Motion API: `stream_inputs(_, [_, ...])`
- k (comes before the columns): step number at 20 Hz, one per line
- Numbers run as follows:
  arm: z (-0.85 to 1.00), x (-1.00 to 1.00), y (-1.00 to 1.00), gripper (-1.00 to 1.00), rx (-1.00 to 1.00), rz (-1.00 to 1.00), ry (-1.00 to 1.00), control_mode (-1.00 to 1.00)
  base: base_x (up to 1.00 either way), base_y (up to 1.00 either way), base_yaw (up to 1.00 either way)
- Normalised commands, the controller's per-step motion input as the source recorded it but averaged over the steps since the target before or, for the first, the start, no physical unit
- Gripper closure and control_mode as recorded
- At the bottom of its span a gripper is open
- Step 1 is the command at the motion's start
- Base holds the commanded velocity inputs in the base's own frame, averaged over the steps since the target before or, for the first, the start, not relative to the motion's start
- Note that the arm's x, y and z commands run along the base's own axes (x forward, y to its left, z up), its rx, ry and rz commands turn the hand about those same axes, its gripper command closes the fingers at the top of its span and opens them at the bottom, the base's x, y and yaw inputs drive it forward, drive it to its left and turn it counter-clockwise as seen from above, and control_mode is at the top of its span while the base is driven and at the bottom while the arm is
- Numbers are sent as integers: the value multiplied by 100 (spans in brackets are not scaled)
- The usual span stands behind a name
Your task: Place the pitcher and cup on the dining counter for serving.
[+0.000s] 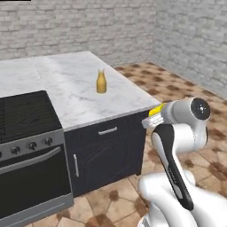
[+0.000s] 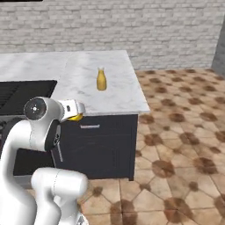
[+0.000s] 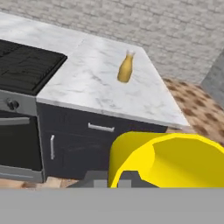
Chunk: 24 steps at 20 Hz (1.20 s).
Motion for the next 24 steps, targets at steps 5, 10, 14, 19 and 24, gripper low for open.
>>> stream_inputs(5, [0,0,0,100,0,0,0,100,97,0,28])
stream_inputs(10, [0,0,0,100,0,0,0,100,81,0,1])
stream_inputs(14, [0,0,0,100,0,0,0,100,76,0,0])
stream_inputs(19, [0,26,11,100,0,0,18,-100,42,13,0])
stream_inputs(24, [-3,67,26,100,0,0,48,-100,0,0,0])
